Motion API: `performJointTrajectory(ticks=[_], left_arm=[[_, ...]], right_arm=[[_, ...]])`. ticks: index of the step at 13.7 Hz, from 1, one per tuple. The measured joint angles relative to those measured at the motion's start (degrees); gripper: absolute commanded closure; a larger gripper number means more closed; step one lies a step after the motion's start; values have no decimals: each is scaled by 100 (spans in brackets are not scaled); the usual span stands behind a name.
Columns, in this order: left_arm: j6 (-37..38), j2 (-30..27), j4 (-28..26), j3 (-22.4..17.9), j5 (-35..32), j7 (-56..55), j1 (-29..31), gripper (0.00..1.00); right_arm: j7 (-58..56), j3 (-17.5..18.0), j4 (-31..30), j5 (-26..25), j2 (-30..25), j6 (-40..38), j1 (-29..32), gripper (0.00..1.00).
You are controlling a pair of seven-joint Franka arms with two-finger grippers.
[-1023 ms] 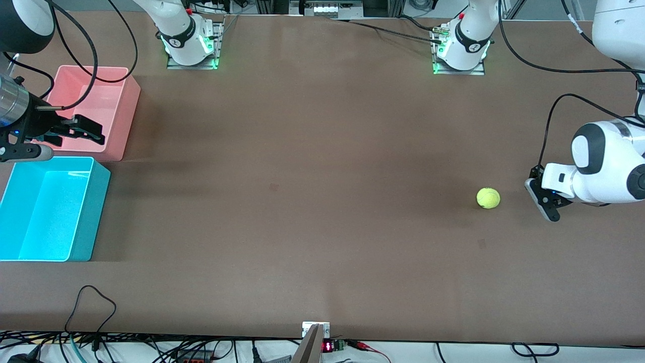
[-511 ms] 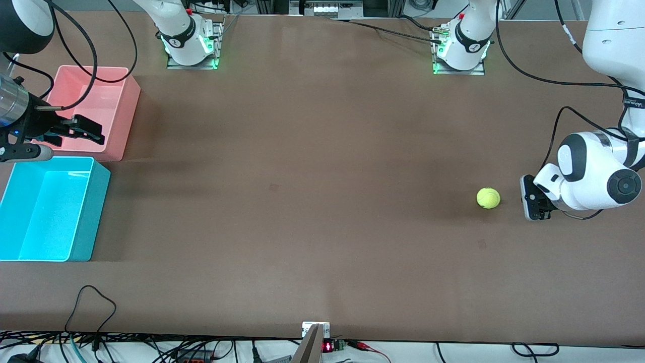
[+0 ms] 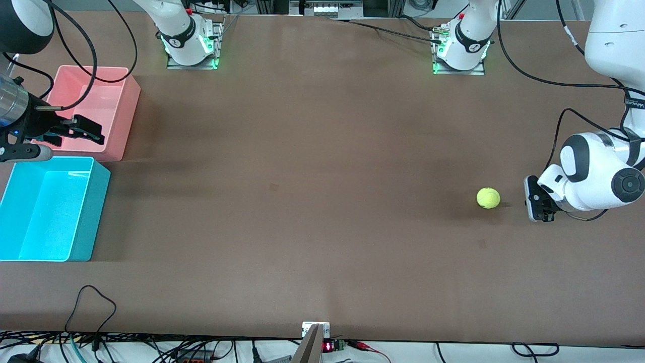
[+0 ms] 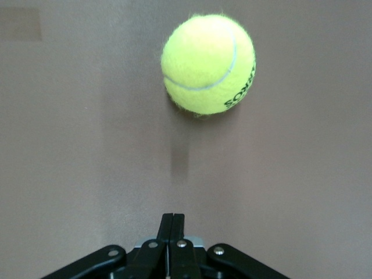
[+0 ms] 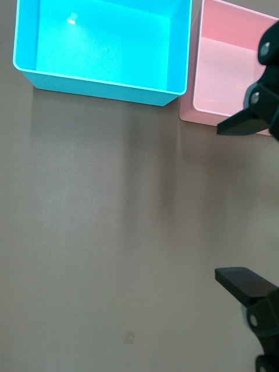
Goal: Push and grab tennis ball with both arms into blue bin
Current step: 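Lower the left gripper beside the tennis ball, then push the tennis ball with the left gripper toward the bins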
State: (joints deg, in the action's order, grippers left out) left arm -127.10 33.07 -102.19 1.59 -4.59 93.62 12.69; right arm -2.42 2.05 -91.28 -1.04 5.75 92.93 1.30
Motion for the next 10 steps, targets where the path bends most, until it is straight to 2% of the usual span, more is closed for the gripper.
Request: performJointTrajectory(ticks=[5, 8, 10], left_arm=[[-193, 65, -279, 143, 2, -107, 5, 100], [-518, 71, -700, 975, 3, -1300, -121, 100], [-579, 58, -704, 1558, 2, -2413, -527, 100]], right_arm=[[0, 0, -10, 0, 1, -3, 2, 0], [1, -6, -15, 0, 3, -4, 14, 0], [1, -8, -16, 0, 5, -5, 22, 0]])
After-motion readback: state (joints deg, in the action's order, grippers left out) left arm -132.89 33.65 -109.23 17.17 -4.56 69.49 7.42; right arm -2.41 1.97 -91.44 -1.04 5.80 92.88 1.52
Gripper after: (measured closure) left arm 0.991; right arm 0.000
